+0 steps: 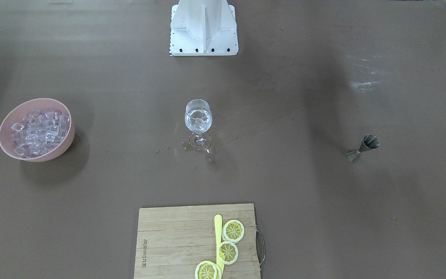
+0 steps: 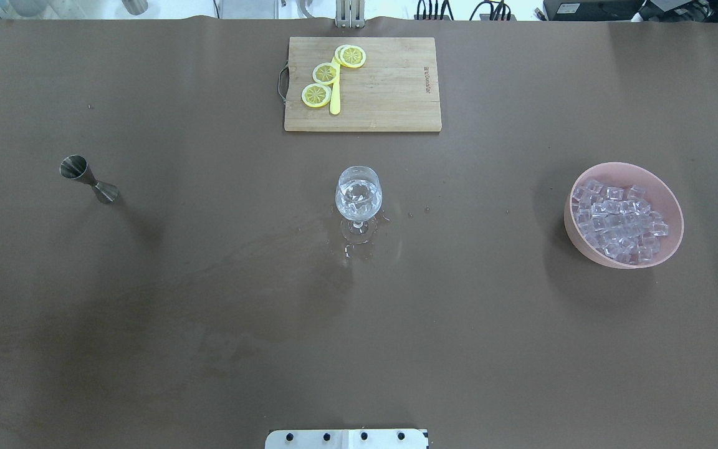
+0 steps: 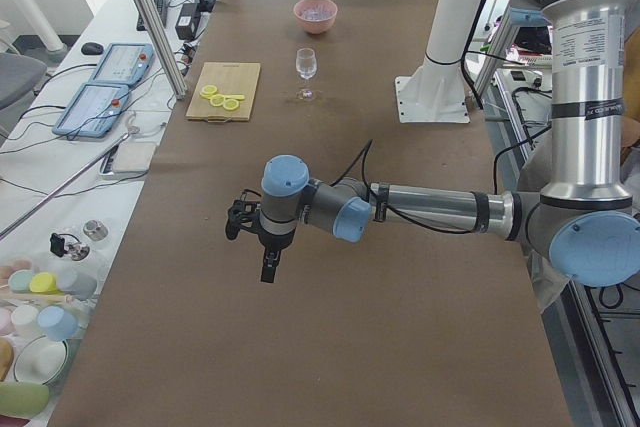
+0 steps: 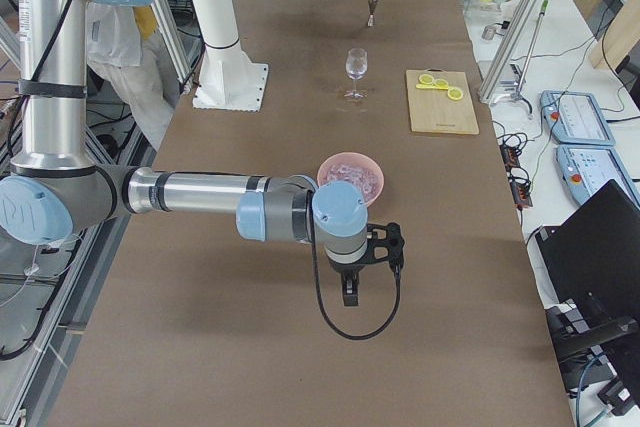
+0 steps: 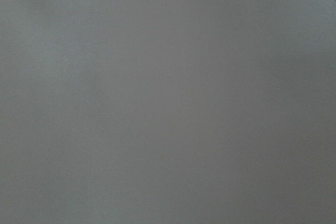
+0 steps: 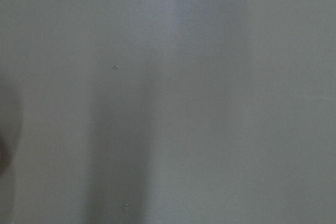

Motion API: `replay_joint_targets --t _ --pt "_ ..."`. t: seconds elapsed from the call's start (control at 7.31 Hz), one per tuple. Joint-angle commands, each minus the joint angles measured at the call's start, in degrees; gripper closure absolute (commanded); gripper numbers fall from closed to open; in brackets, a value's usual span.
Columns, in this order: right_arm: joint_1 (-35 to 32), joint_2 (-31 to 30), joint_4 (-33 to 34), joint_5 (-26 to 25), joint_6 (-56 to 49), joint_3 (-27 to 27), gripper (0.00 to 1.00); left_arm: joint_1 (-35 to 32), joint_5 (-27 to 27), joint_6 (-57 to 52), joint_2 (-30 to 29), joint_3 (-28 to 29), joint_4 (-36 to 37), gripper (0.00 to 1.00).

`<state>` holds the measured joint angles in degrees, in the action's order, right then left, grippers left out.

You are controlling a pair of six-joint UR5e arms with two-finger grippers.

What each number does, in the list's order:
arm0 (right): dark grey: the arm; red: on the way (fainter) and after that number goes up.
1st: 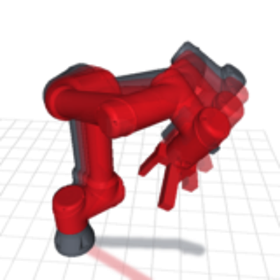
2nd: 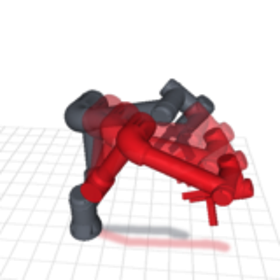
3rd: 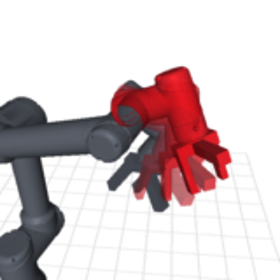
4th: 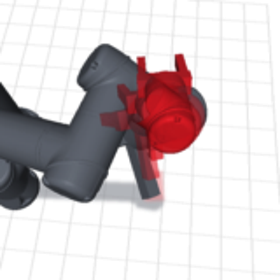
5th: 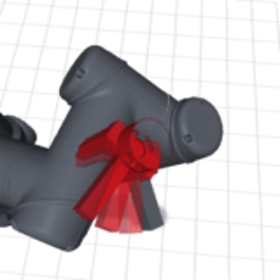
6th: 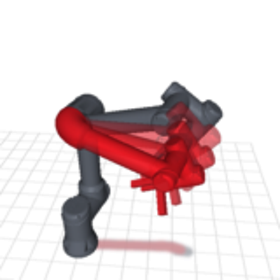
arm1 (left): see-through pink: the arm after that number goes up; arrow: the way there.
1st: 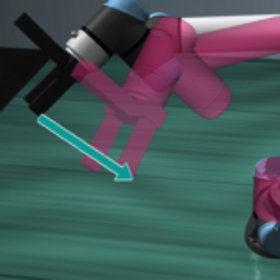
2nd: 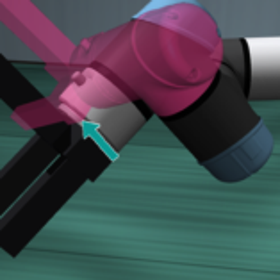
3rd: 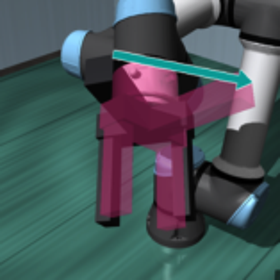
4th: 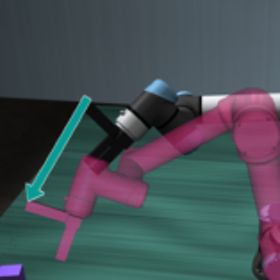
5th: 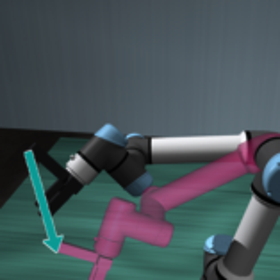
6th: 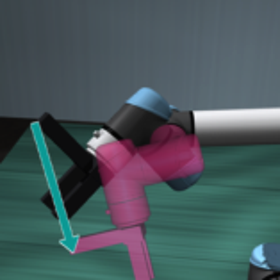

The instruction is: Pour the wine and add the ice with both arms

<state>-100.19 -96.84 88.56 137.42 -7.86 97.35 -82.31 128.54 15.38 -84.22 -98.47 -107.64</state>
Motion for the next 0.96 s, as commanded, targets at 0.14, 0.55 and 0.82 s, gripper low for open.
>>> replay_joint_targets --t 0.14,0.55,0.82 --pt "-2.2 0.3 -0.1 -1.1 -2.1 -3.7 0.00 0.0 8.1 -0.4 0.2 -0.1 -0.3 0.02" --pt "2.8 2.0 0.2 -7.9 -2.2 -3.6 0.00 -0.2 7.6 -0.8 -2.3 0.1 -0.2 0.02" --pt "4.7 2.0 0.3 -7.3 -2.2 -3.4 0.00 -0.4 7.3 -0.8 -1.7 0.3 -0.3 0.02"
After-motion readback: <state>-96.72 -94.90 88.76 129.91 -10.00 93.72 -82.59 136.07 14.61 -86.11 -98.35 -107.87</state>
